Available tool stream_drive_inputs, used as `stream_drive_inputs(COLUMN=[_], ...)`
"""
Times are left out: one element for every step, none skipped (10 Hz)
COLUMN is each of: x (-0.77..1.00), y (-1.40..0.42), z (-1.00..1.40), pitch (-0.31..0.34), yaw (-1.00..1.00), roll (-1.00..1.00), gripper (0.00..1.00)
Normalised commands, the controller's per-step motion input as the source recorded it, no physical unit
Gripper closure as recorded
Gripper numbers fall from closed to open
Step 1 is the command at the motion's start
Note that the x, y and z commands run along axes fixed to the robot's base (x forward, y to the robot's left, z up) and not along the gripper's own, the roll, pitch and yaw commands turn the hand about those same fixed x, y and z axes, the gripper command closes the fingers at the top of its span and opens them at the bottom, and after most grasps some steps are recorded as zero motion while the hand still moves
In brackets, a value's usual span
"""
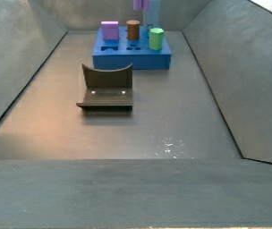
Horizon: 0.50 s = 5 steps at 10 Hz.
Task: Pick up the 3 prong object. Move up. Move to above the board. Insert the 3 prong object.
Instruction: Insert the 3 prong object.
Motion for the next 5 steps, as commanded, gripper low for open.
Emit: stream_drive_inputs(x=[0.26,0.33,0.33,0.38,0.38], y=[0.23,0.12,0.07,0.06,0.11], z=[-0.27,-0.27,-0.30,-0.30,-0.27], pitch=[0.000,0.000,0.000,0.000,-0.016], yaw=[-0.05,0.06,0.26,0.24,0.37], roll=[0.00,0.00,0.01,0.00,0.00], gripper=[1.00,1.00,1.00,1.00,1.00])
